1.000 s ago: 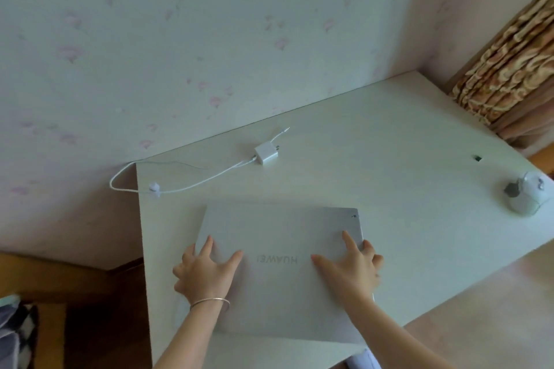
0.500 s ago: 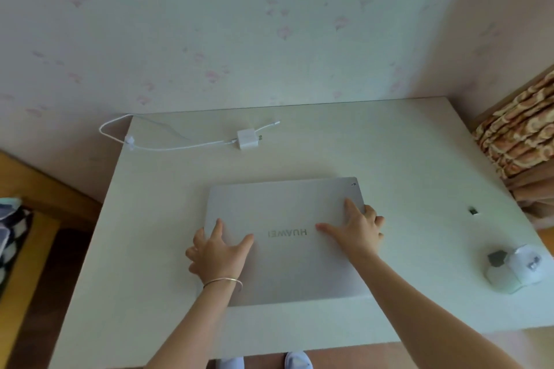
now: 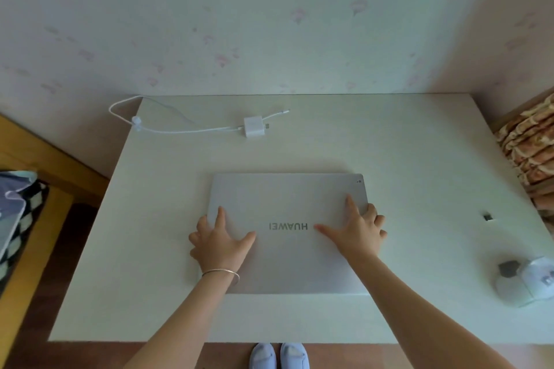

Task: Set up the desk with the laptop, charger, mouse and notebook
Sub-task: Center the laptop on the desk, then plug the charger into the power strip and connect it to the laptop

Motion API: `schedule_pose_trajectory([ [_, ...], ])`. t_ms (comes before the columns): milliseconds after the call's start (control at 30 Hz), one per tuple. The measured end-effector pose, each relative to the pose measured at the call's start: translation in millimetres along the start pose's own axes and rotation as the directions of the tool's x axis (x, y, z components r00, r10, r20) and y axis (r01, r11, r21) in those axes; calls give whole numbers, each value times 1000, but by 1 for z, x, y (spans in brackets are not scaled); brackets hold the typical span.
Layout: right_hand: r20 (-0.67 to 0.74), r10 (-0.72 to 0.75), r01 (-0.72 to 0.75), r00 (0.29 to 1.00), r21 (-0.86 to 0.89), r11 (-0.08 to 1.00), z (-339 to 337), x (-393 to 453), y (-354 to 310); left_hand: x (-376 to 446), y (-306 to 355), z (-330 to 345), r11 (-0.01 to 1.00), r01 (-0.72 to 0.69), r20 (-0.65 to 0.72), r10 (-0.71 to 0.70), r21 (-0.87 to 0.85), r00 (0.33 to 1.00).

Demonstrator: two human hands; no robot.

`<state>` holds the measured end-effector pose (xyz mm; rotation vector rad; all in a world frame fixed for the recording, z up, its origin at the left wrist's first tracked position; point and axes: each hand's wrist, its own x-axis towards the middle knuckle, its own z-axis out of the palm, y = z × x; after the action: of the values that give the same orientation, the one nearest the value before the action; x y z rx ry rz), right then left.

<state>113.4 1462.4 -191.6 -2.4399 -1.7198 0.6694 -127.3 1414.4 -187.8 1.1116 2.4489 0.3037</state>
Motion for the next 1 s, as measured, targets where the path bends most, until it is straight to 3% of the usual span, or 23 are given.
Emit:
schedule_pose_trajectory([
  [233,-46,-64,55,997,-183,982,-6,-10,-15,4,7,-20,998,-12,79,8,56,997],
  [533,-122,-306,291,944,-131,948,-32,5,-136,90,36,-113,981,-153,-14,156,121,988],
  [667,-145,-324,299,935,-168,939,-29,31,-189,147,52,-132,950,-251,14,253,188,967],
  [867,14,-377,367,926,-268,891,4,95,-250,238,63,-112,763,-476,114,478,437,871],
  [1000,77,-472,472,878,-299,829,26,129,-269,279,50,-93,745,-526,167,506,411,846],
])
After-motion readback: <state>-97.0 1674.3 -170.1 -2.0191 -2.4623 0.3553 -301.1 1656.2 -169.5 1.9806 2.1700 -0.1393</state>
